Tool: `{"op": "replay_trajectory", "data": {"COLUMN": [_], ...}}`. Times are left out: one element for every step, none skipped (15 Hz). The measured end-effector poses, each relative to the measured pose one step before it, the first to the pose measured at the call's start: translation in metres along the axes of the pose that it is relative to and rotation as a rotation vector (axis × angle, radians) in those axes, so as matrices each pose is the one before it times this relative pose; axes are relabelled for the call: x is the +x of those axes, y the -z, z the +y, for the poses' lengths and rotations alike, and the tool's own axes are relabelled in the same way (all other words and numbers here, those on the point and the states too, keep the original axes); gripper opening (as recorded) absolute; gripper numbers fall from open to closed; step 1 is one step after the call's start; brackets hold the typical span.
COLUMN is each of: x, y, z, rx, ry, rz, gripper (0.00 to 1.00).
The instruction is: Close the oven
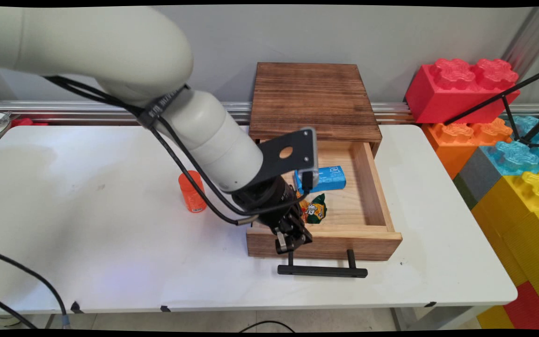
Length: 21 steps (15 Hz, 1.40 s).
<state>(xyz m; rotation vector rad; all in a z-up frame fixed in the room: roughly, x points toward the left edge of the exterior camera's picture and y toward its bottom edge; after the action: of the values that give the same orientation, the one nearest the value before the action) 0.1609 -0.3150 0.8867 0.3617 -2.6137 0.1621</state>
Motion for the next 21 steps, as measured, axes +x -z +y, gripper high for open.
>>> {"op": "replay_trajectory", "data": {"x": [-0.0015,-0.00104,-0.00063,-0.00086,-0.0007,-0.00056,-0.00041,-0.00028,-0.00032,-0.00058,-0.00054,-0.00048,-0.0002,-0.00014,-0.00018,-0.00012,-0.00002,0.00002,0.00026,0.00025,-0.00006], "y": [-0.00517,-0.00433,-0.00273,-0.0046,-0.00366,-0.00392,-0.00342,-0.00321,-0.00242,-0.00276,-0.00229,-0.00267,-0.00228,-0.00183,-0.00188,-0.00154,-0.00118,-0.00105,-0.00077,-0.00041,-0.00025], "z": [0.00072,0.00049,0.00026,0.00047,0.00037,0.00051,0.00044,0.0005,0.00028,0.00022,0.00006,0.0,-0.00006,0.00002,-0.00016,-0.00041,-0.00043,-0.00104,-0.00139,-0.00146,-0.00217], "rx": [0.00219,0.00196,0.00149,0.0023,0.00192,0.00212,0.00271,0.00205,0.00248,0.003,0.00256,0.00325,0.00312,0.00239,0.00346,0.00398,0.004,0.00618,0.00728,0.00708,0.00943], "ry": [0.00264,0.0019,0.00101,0.00164,0.00123,0.00129,0.00076,0.00049,0.00061,0.00078,0.00047,0.00023,-0.00019,-0.00037,-0.00019,-0.00057,-0.00088,-0.0018,-0.00253,-0.00215,-0.0022], "rz": [-0.00299,-0.0017,-0.00092,-0.00093,-0.00075,-0.00014,0.00039,0.00028,0.00022,-0.0004,-0.00059,-0.00012,0.00069,0.00074,0.00108,0.00185,0.00186,0.00251,0.00281,0.00266,0.00238], "gripper": [0.0,0.0,0.0,0.0,0.0,0.0,0.0,0.0,0.0,0.0,0.0,0.0,0.0,0.0,0.0,0.0,0.0,0.0,0.0,0.0,0.0]}}
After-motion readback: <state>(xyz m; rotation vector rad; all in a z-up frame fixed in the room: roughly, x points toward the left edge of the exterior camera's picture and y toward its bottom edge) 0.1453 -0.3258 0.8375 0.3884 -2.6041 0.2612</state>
